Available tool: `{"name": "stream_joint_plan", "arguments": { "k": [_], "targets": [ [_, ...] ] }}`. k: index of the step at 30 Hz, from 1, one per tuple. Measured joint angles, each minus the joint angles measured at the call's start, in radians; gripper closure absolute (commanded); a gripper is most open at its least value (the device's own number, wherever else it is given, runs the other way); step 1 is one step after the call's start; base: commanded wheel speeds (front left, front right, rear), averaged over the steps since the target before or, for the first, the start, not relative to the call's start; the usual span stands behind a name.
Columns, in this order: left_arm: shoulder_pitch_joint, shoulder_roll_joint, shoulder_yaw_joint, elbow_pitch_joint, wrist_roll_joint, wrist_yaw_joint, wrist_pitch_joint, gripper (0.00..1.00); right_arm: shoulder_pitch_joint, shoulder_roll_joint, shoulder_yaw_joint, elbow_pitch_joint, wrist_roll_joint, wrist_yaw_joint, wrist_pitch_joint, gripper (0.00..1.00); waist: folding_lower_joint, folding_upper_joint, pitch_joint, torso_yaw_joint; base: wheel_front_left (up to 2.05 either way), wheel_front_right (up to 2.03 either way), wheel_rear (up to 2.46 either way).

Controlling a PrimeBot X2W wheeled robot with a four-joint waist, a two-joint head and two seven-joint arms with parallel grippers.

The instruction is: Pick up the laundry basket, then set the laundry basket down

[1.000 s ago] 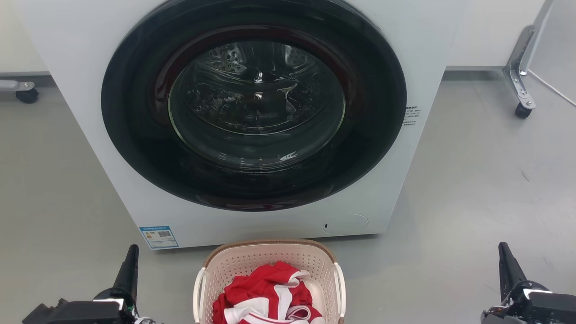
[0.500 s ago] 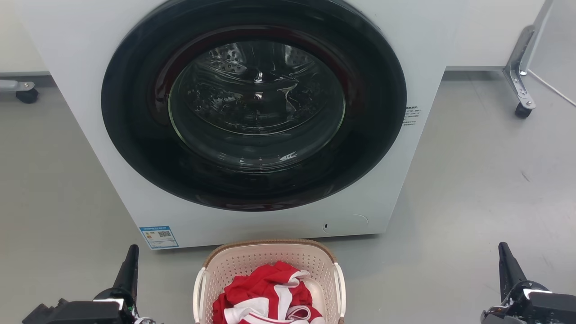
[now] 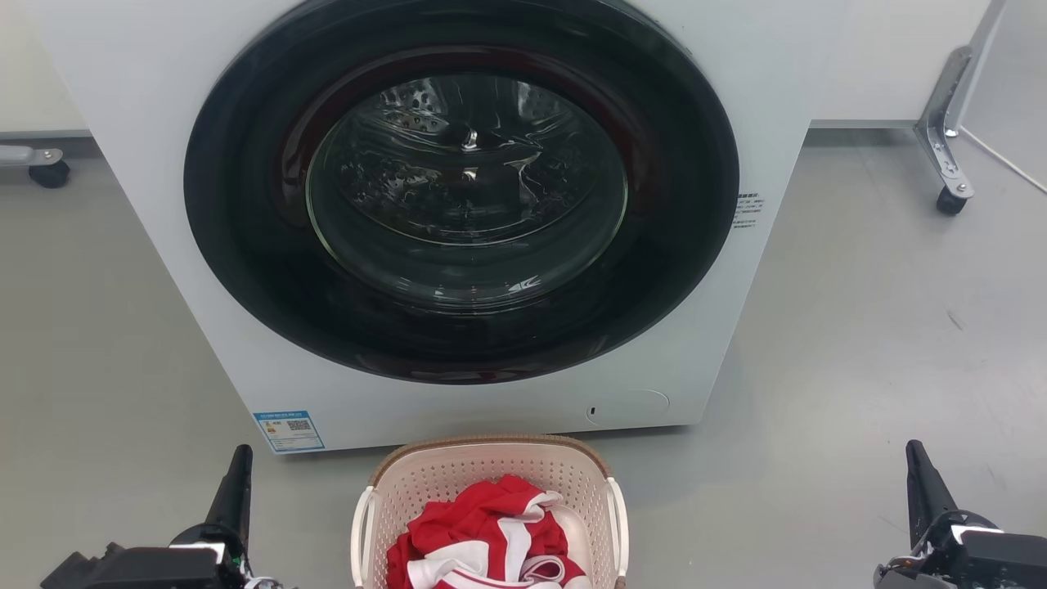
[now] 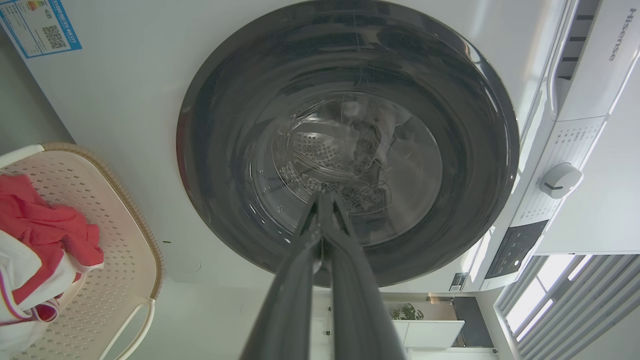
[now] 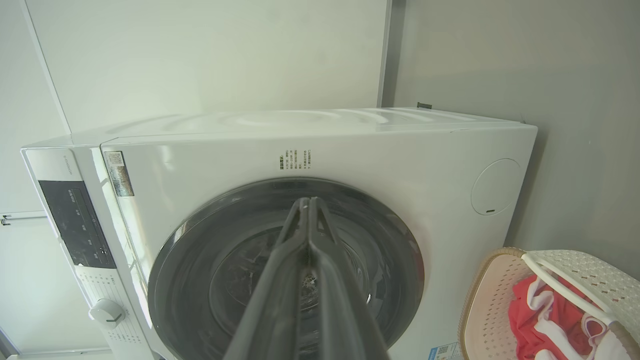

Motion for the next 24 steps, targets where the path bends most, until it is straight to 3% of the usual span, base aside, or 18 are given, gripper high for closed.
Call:
{"name": "stream_joint_plan", "arguments": {
  "k": [24],
  "targets": [
    [0.0,0.0,0.0,0.0,0.0,0.0,0.0,1.0,0.0,0.0,0.0,0.0,0.0,0.0,0.0,1.0,0.0,0.0,0.0,0.0,0.0,0.0,0.0]
  ]
}}
